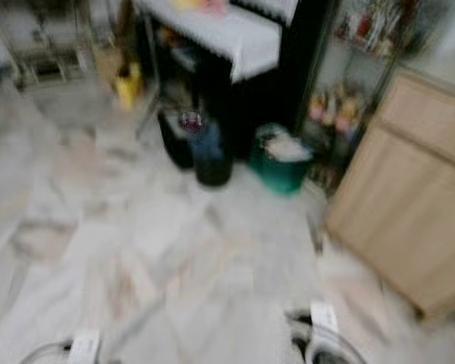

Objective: Hang keys on a hook

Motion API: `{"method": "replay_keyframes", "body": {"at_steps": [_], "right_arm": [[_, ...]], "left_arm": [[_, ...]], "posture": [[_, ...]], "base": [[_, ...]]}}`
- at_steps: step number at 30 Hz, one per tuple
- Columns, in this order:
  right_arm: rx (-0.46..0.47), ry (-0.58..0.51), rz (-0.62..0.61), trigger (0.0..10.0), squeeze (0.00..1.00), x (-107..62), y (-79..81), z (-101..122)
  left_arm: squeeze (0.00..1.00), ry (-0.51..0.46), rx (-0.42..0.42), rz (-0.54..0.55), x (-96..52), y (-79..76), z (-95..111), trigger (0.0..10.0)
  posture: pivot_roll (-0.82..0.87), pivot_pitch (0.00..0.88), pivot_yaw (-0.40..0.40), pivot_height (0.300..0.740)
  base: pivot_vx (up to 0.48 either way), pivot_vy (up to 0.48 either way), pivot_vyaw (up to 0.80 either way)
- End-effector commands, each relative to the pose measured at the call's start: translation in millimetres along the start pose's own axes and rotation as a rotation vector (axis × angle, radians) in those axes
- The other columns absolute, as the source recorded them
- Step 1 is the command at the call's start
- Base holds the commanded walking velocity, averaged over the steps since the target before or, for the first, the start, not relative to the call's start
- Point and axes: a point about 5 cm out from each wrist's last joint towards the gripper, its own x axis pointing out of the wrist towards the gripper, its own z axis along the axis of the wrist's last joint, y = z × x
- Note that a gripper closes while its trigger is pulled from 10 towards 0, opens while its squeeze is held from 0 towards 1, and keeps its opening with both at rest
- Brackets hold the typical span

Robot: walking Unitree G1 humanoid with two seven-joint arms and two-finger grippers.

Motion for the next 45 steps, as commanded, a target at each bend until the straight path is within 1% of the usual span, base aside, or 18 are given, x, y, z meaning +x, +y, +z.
{"method": "replay_keyframes", "body": {"at_steps": [1, 12, 19, 25, 28, 30, 32, 33, 37, 40, 42, 44, 45], "right_arm": [[0.001, -0.008, -0.005, 10.0, 0.00, 0.1, -0.8, 3.8], [-0.009, -0.013, -0.011, 10.0, 0.00, 0.2, -1.2, 7.4], [-0.020, -0.012, -0.008, 10.0, 0.00, 0.4, -0.7, 8.1], [-0.013, -0.003, -0.015, 10.0, 0.00, 0.7, 1.2, 2.2], [-0.001, 0.004, -0.014, 10.0, 0.00, 1.4, 5.2, -3.7], [0.008, 0.008, -0.010, 10.0, 0.00, 2.1, 9.5, -8.5], [0.008, 0.008, -0.009, 10.0, 0.00, 2.2, 10.3, -9.3], [0.012, 0.010, -0.007, 10.0, 0.00, 2.5, 12.1, -11.1], [0.033, 0.021, -0.015, 10.0, 0.00, 3.1, 20.8, -24.4], [0.038, 0.023, -0.024, 10.0, 0.00, 2.7, 24.0, -32.2], [0.070, -0.009, -0.058, 10.0, 0.00, 1.9, 23.4, -34.8], [0.070, -0.029, -0.073, 10.0, 0.00, 1.4, 22.3, -34.6], [0.077, -0.084, -0.108, 10.0, 0.00, 0.1, 19.5, -32.6]], "left_arm": [[0.00, 0.016, 0.005, -0.010, -0.4, -1.7, -3.8, 10.0], [0.00, 0.005, 0.032, -0.025, 0.7, -2.7, 1.0, 10.0], [0.00, 0.004, 0.032, -0.024, 0.8, -2.4, 1.7, 10.0], [0.00, 0.022, 0.031, -0.018, -0.2, -2.1, -3.6, 10.0], [0.00, 0.040, 0.047, -0.010, -1.9, 1.5, -8.4, 10.0], [0.00, 0.057, 0.055, 0.002, -3.7, 6.2, -12.8, 10.0], [0.00, 0.060, 0.056, 0.005, -4.1, 7.1, -13.6, 10.0], [0.00, 0.064, 0.057, 0.007, -4.9, 8.9, -15.1, 10.0], [0.00, 0.075, 0.062, 0.031, -10.6, 19.9, -25.2, 10.0], [0.00, 0.078, 0.063, 0.037, -14.1, 24.2, -31.5, 10.0], [0.00, 0.059, 0.049, 0.040, -15.8, 25.0, -33.9, 10.0], [0.00, 0.048, 0.036, 0.045, -16.4, 24.8, -34.7, 10.0], [0.00, 0.014, 0.004, 0.062, -17.5, 24.5, -35.1, 10.0]], "posture": [[0.07, 0.000, -0.057, 0.740], [0.07, 0.000, -0.064, 0.740], [0.07, 0.000, -0.065, 0.740], [0.10, 0.000, -0.057, 0.740], [0.11, 0.000, -0.034, 0.740], [0.11, 0.000, -0.012, 0.740], [0.11, 0.000, -0.012, 0.740], [0.12, 0.000, 0.006, 0.740], [0.12, 0.000, 0.053, 0.740], [0.11, 0.000, 0.061, 0.740], [0.09, 0.000, 0.063, 0.740], [0.09, 0.000, 0.063, 0.740], [0.08, 0.000, 0.063, 0.740]], "base": [[0.000, 0.000, -0.76], [0.000, 0.000, -0.76], [0.000, -0.260, -0.76], [0.000, -0.278, -0.76], [0.000, -0.299, -0.76], [0.000, 0.000, -0.76], [0.000, 0.000, -0.76], [0.000, 0.000, -0.76], [0.000, 0.000, -0.76], [0.000, 0.000, -0.76], [0.000, 0.000, -0.29], [0.000, 0.000, 0.00], [0.000, 0.000, 0.00]]}}
